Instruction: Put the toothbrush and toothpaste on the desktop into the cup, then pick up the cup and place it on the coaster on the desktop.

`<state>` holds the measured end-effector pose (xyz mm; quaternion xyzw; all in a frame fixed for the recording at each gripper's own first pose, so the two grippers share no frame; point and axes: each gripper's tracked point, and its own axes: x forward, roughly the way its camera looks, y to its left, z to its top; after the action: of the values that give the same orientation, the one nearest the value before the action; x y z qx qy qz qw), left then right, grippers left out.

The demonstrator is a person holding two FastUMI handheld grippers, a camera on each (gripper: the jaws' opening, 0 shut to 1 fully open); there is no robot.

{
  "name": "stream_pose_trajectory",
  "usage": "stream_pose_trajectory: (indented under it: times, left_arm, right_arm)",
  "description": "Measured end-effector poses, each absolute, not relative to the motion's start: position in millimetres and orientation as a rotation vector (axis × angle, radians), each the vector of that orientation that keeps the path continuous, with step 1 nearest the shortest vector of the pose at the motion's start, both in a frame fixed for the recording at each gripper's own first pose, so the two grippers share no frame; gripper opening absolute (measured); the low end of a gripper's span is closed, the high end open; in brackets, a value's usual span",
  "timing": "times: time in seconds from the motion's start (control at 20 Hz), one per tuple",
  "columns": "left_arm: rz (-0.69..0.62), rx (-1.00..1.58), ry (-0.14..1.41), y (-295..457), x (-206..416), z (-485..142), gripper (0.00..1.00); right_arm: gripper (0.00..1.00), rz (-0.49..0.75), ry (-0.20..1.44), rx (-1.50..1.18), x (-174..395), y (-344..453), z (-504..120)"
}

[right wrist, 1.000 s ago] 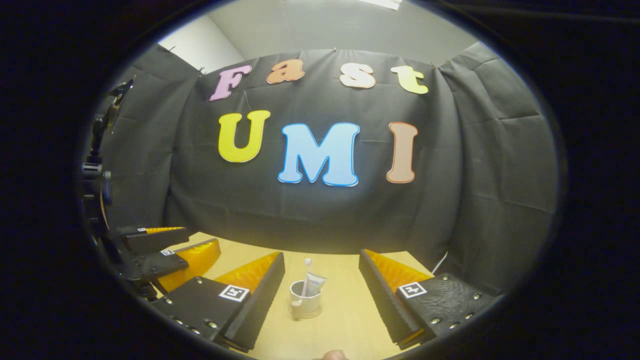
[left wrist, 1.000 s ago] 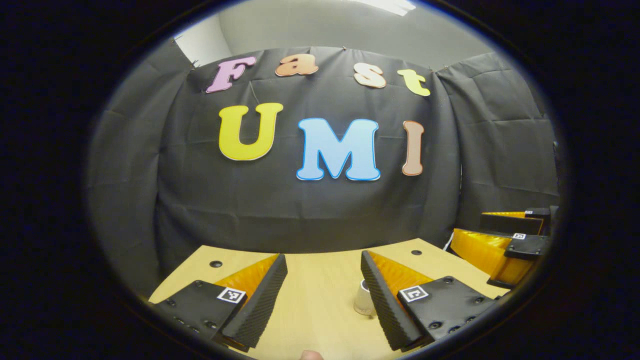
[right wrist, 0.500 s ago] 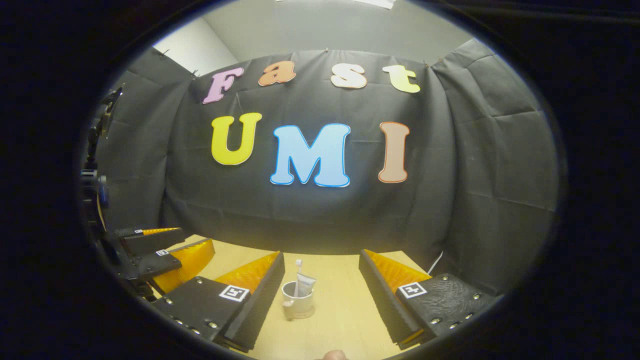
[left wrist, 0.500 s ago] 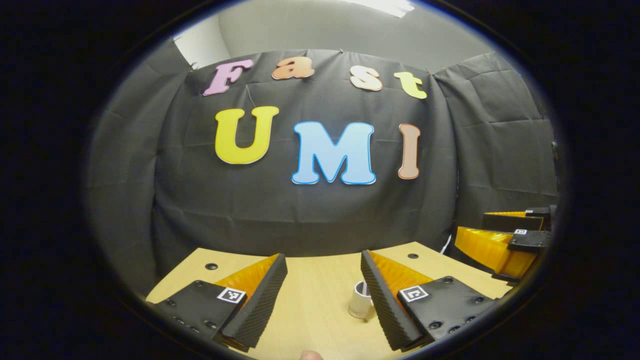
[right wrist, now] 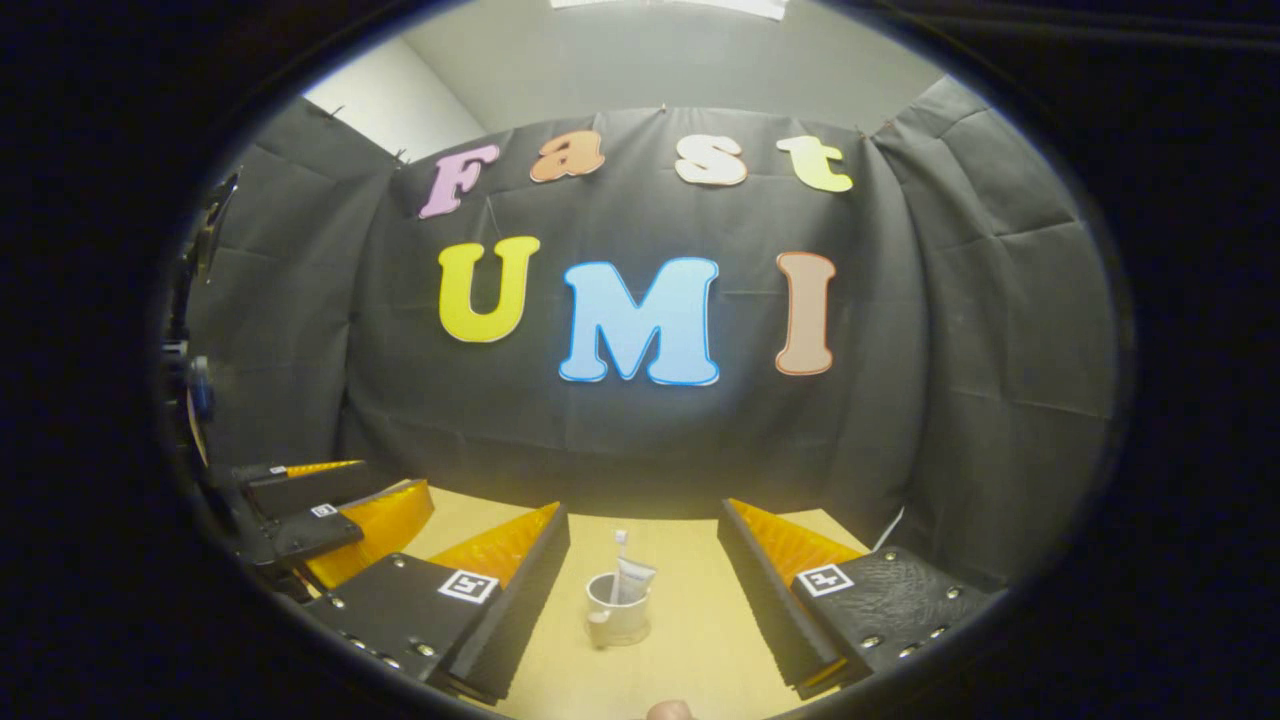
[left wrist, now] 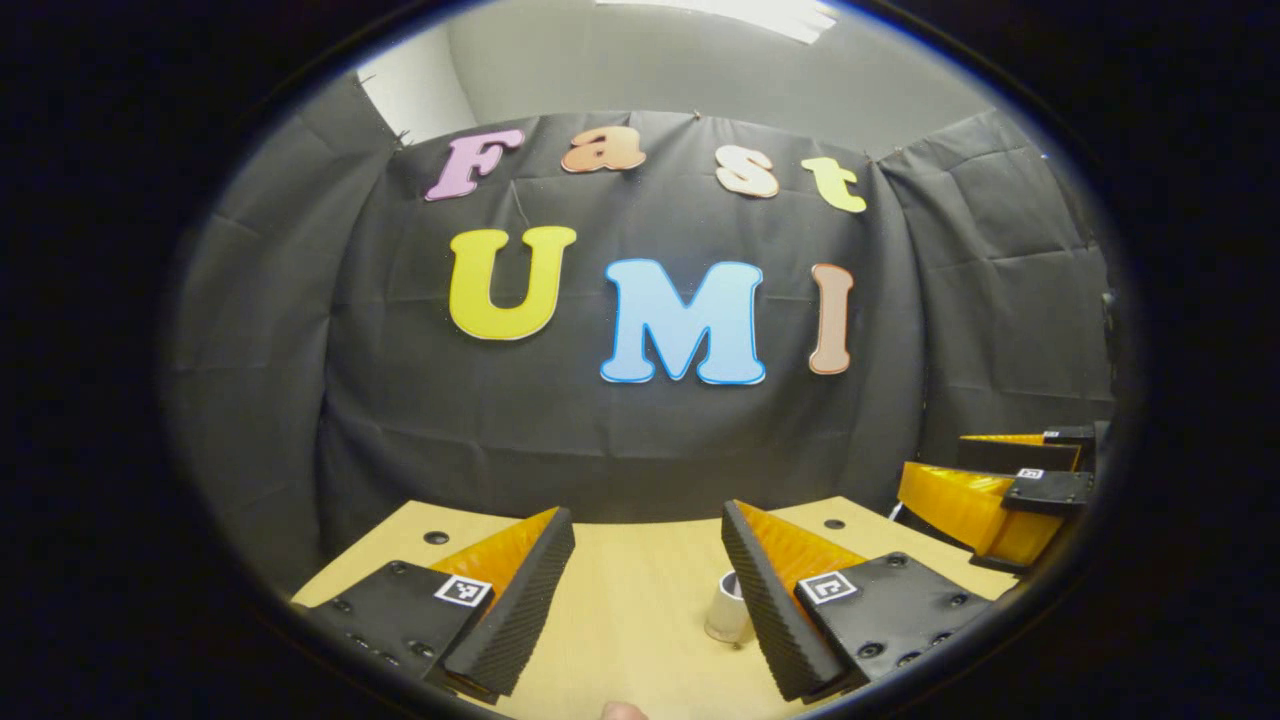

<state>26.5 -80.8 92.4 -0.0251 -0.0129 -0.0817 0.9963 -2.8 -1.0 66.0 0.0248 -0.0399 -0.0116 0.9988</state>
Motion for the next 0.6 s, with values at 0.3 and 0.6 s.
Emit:
stream_pose_trajectory:
  times: [0.3,0.6]
  left_arm:
    - [-0.156,-0.046,-0.059,-77,25,99,0.96]
    - [-0.108,-0.052,-0.089,-57,21,108,0.95]
  right_arm:
    - [0.88,-0.022,-0.106,0.055,4,3,73]
    - [0.88,-0.015,-0.110,0.017,8,5,75]
